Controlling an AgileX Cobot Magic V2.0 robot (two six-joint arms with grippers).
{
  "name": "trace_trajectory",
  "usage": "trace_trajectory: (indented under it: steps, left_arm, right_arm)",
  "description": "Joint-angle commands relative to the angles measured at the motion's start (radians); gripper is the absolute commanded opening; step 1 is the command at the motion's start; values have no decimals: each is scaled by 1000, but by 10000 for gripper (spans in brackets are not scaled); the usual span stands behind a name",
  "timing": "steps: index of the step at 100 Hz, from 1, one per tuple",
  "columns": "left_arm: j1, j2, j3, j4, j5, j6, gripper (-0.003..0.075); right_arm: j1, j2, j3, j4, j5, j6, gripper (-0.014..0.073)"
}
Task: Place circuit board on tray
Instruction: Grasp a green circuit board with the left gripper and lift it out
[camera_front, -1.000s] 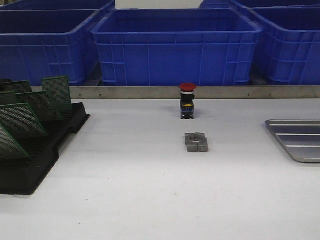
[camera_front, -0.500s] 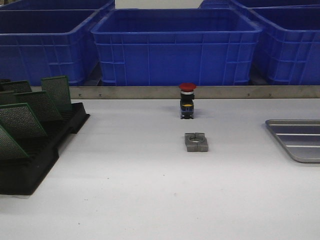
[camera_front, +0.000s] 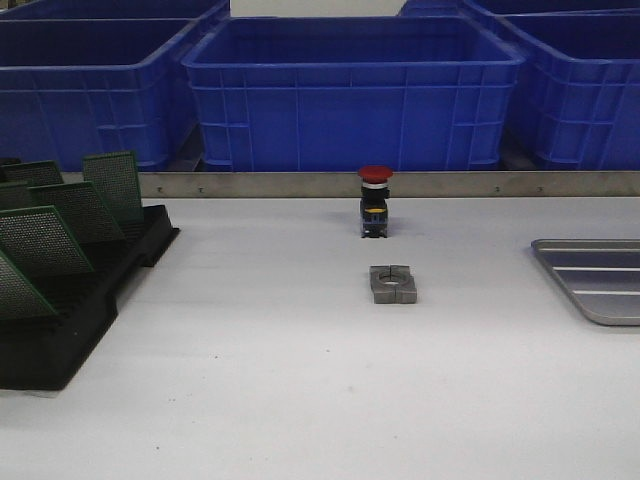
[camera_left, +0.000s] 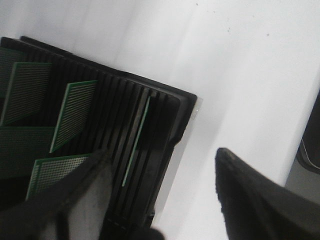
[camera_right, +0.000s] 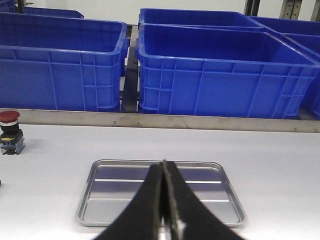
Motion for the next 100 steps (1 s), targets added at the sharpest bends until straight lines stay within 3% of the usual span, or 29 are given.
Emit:
trace_trajectory:
  steps: [1,31,46,53,75,100]
  left_arm:
    - [-1,44,-36,-35,-55,62,417]
    - [-1,228,-57,-37,-192,93,417]
    - [-1,299,-64,-37,-197,93,410]
    - [-1,313,-64,-37,-202,93,342]
    - [-1,318,-64,-33,-205,93,-20]
    - [-1,294,-75,39,-165,93,-20]
  right_arm:
    - [-1,-26,-11,-11,-80,0,-112]
    - [-1,-26,-11,-11,-80,0,-112]
    - [-1,-26,-11,-11,-80,0,-112]
    - [-1,-26,-11,-11,-80,0,-112]
    - [-1,-26,-11,-11,-80,0,-112]
    - [-1,-26,-11,-11,-80,0,-112]
